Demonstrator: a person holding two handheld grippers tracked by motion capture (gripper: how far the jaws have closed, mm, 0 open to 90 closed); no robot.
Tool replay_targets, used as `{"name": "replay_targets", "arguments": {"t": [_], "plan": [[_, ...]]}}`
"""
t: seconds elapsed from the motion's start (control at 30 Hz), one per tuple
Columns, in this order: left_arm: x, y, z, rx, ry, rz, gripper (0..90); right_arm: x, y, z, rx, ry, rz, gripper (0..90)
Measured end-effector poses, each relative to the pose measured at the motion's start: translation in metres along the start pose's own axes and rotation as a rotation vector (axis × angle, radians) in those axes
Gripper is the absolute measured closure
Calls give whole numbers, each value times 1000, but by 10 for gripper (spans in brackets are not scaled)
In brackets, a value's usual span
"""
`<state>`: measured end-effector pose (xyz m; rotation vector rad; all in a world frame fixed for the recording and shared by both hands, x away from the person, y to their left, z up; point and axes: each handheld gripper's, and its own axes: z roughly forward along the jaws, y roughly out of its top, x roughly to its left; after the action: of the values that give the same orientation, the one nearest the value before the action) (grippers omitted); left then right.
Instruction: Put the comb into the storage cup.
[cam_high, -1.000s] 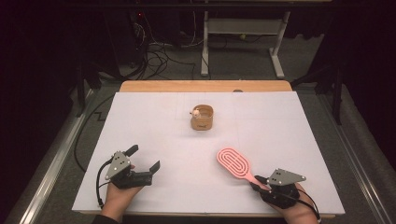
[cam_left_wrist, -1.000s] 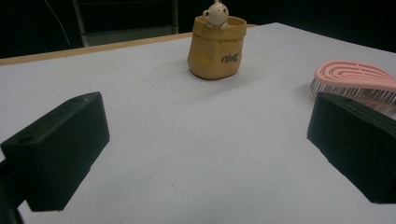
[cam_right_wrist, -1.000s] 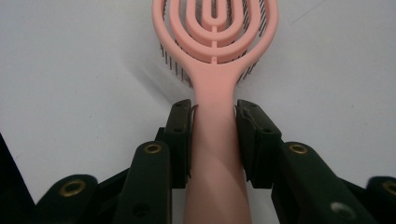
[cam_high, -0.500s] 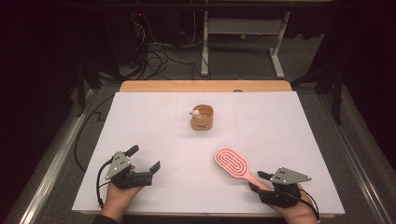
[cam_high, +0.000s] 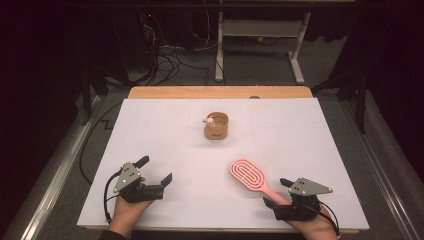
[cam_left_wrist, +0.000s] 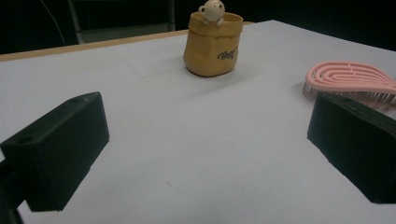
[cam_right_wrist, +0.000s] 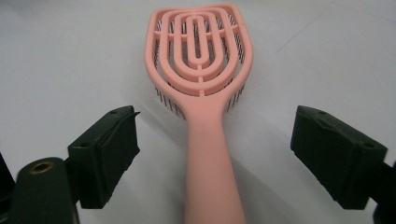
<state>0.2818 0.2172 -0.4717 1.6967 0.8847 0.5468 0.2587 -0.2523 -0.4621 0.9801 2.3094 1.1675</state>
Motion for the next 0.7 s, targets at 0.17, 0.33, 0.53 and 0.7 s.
{"name": "replay_targets", "arguments": {"t": [0.17, 0.33, 0.53, 0.7], "plan": [[-1, 0, 1, 4, -2, 9, 0, 0, 1, 2, -2, -5, 3, 71], [-1, 0, 2, 8, -1, 0, 0, 1, 3, 4, -1, -24, 0, 2], [-2, 1, 0, 5, 1, 14, 0, 3, 7, 4, -11, -31, -9, 2], [-2, 1, 1, 7, -1, 12, 0, 3, 9, 5, -12, -31, -7, 2]]}}
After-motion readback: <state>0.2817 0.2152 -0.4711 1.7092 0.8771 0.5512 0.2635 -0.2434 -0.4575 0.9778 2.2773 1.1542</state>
